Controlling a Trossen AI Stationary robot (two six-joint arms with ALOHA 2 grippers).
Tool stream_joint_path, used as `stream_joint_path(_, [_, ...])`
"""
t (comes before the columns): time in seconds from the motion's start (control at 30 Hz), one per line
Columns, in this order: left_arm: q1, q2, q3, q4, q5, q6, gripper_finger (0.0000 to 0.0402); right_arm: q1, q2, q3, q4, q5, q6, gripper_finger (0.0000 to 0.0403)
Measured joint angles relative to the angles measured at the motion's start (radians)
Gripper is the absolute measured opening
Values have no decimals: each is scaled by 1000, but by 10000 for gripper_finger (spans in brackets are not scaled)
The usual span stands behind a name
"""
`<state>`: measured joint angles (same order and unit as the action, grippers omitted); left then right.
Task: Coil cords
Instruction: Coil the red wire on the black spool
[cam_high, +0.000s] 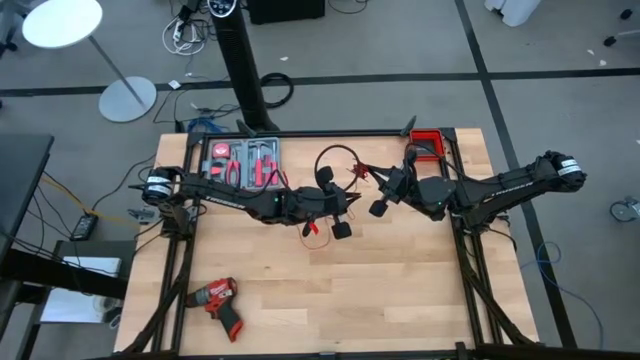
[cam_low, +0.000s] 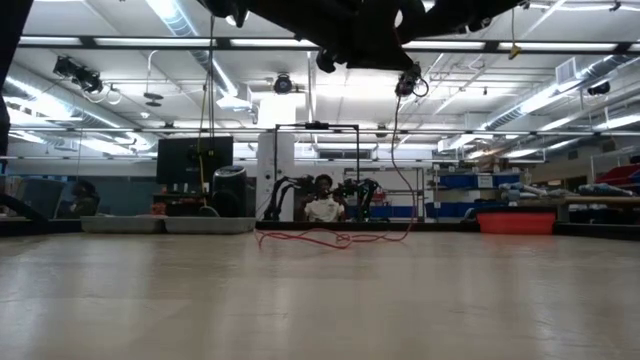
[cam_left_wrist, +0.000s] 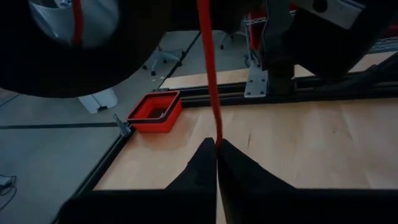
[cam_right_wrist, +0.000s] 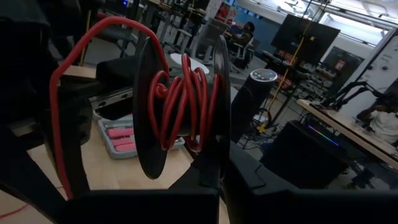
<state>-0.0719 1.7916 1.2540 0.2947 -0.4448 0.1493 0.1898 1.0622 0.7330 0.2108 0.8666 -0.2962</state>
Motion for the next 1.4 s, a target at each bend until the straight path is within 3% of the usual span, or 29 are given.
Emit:
stream_joint_path(0.5, [26,0,0,45,84,0,0,-65,1,0,8,-25,-36,0])
stream_joint_path(0.83, [24,1,49,-36,90,58,0,-109,34,0,-200,-58,-186,0])
stream_joint_path(1.2, [2,1,74,-136,287,147,0,-164,39,0,-265,-8,-231,0])
stream_joint_path(1.4, [-1,1,74,-183,393,244,0,-186,39,0,-265,-172,-239,0])
